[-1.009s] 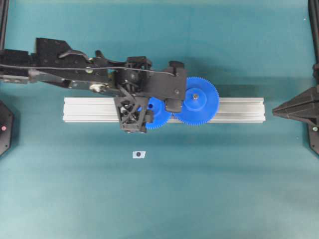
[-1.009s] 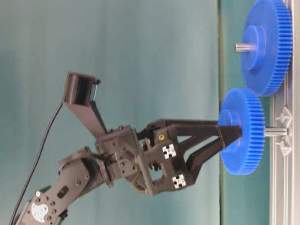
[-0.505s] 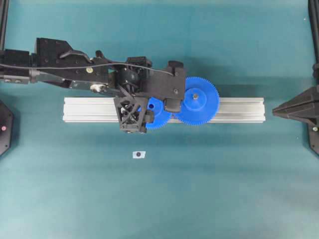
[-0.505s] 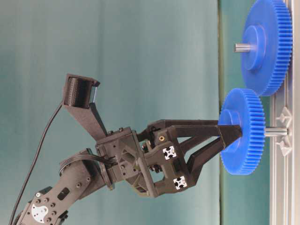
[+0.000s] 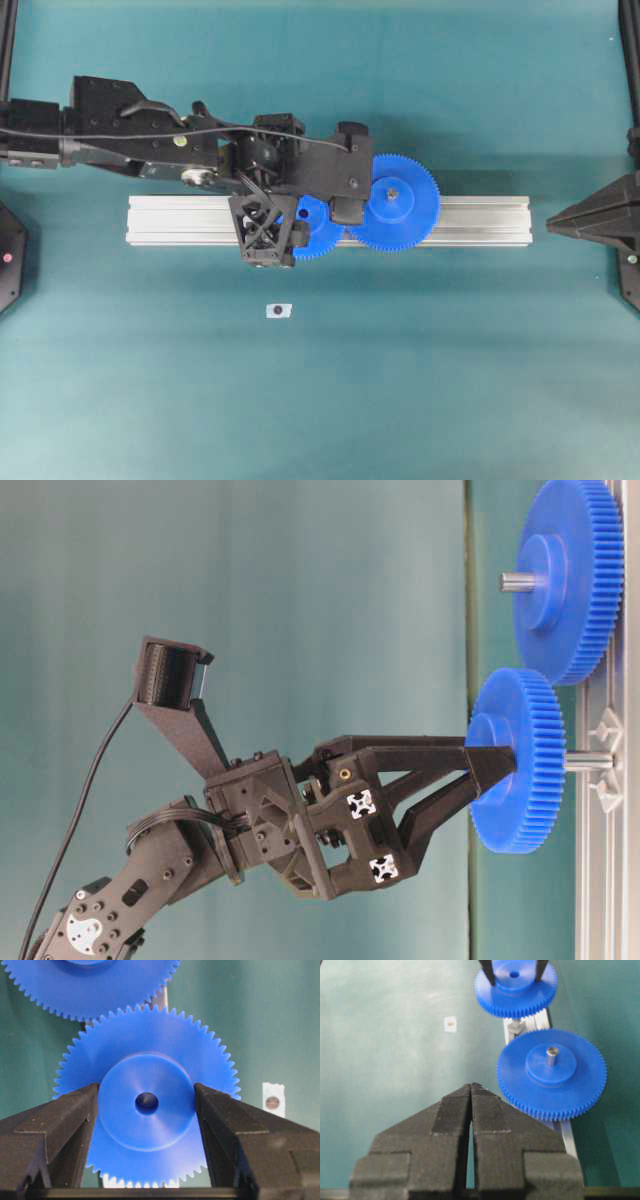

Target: Find the location of the shaft and insert the small gear.

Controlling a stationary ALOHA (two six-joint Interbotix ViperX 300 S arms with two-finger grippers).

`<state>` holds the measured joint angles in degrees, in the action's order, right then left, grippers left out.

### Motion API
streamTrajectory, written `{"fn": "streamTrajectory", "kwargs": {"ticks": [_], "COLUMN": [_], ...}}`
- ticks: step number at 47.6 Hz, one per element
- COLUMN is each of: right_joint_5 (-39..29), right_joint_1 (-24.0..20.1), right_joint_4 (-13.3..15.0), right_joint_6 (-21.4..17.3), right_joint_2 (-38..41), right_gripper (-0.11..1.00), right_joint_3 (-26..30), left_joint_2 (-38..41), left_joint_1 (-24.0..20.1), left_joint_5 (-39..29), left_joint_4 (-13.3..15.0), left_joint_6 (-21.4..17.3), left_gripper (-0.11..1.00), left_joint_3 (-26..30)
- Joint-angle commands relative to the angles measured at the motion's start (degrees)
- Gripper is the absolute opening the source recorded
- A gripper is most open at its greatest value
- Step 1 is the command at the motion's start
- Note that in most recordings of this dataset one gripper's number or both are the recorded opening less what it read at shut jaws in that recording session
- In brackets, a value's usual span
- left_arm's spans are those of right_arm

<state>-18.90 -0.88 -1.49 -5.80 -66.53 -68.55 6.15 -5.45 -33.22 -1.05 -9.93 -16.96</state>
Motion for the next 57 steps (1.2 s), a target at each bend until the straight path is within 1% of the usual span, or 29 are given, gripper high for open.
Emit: {"fn": "streamTrajectory", "kwargs": {"ticks": [1, 9, 11, 15, 18, 27, 37, 50, 57], "right_joint_5": [0.44, 0.44, 0.44, 0.44, 0.44, 0.44, 0.44, 0.44, 0.44], "right_joint_1": [0.09, 0.09, 0.09, 0.09, 0.09, 0.09, 0.09, 0.09, 0.09], "right_joint_4": [-0.09, -0.09, -0.09, -0.09, -0.09, -0.09, -0.09, -0.09, -0.09], "right_joint_6": [-0.53, -0.53, -0.53, -0.53, -0.53, -0.53, -0.53, -0.53, -0.53], "right_joint_2": [0.53, 0.53, 0.53, 0.53, 0.53, 0.53, 0.53, 0.44, 0.53], "right_gripper": [0.03, 0.03, 0.03, 0.03, 0.03, 0.03, 0.03, 0.03, 0.03], "right_joint_3": [0.79, 0.79, 0.79, 0.88, 0.88, 0.88, 0.79, 0.88, 0.88], "left_joint_2": [-0.79, -0.79, -0.79, -0.79, -0.88, -1.05, -2.29, -2.46, -4.66], "left_joint_1": [0.09, 0.09, 0.09, 0.09, 0.09, 0.09, -0.09, -0.09, -0.79], "left_joint_5": [-0.44, -1.32, -1.41, -1.67, -1.67, -1.93, -4.22, -5.71, -5.71], "left_joint_4": [-0.09, -0.18, -0.18, -0.18, -0.18, -0.09, -0.09, -0.09, -0.18], "left_joint_6": [0.18, 0.35, 0.35, 0.35, 0.35, 0.26, -0.7, -0.18, -0.53], "left_gripper": [0.64, 0.65, 0.69, 0.81, 0.84, 0.85, 0.87, 0.87, 0.87], "left_joint_3": [0.62, 0.62, 0.62, 0.62, 0.7, 1.49, 5.27, 4.92, 4.48]}}
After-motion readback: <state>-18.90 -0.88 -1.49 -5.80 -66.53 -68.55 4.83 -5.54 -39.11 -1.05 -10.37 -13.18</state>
